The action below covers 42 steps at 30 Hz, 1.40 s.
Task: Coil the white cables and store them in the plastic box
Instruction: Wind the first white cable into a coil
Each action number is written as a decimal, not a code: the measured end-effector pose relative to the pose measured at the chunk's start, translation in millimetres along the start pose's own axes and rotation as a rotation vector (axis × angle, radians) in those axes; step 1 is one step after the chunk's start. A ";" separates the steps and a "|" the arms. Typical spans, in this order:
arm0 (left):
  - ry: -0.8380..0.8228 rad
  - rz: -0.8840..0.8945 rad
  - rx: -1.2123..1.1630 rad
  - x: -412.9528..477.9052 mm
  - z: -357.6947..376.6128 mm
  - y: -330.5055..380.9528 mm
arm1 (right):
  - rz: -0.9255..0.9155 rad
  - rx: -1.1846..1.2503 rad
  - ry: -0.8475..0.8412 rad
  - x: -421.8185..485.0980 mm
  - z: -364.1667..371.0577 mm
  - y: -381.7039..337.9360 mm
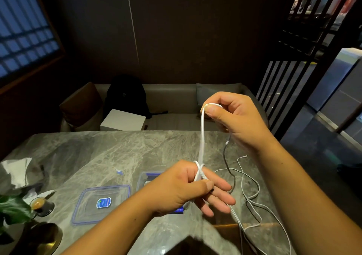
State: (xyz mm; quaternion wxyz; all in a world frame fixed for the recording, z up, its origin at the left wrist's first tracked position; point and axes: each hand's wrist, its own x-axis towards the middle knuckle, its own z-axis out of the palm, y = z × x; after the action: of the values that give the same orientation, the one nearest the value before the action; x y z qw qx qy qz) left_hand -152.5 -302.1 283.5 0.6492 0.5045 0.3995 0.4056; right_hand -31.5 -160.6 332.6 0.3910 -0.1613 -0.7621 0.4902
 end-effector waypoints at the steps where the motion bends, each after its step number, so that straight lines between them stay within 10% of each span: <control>1: 0.000 -0.007 -0.006 1.3 0.4 -0.9 | -0.022 -0.020 -0.006 1.1 1.0 -1.2; 23: 0.211 0.173 -0.116 9.2 -15.6 -10.3 | 0.190 0.012 0.104 9.8 -11.8 37.5; 34: -0.027 0.178 -0.196 9.7 -31.3 -5.9 | 0.406 -0.050 -0.114 9.7 18.9 62.8; 38: 0.030 0.237 -0.187 6.1 -41.8 -2.7 | 0.740 0.464 -0.372 -5.6 29.9 63.0; 42: 0.045 0.260 -0.218 2.9 -51.6 -4.2 | 0.726 0.087 -0.095 -38.7 47.7 76.1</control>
State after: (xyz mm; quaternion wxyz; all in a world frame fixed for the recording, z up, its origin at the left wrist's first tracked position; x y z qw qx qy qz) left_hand -198.8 -283.1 270.2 0.6328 0.4694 0.2989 0.5384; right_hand -53.1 -179.0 239.1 0.1624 -0.3815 -0.6508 0.6360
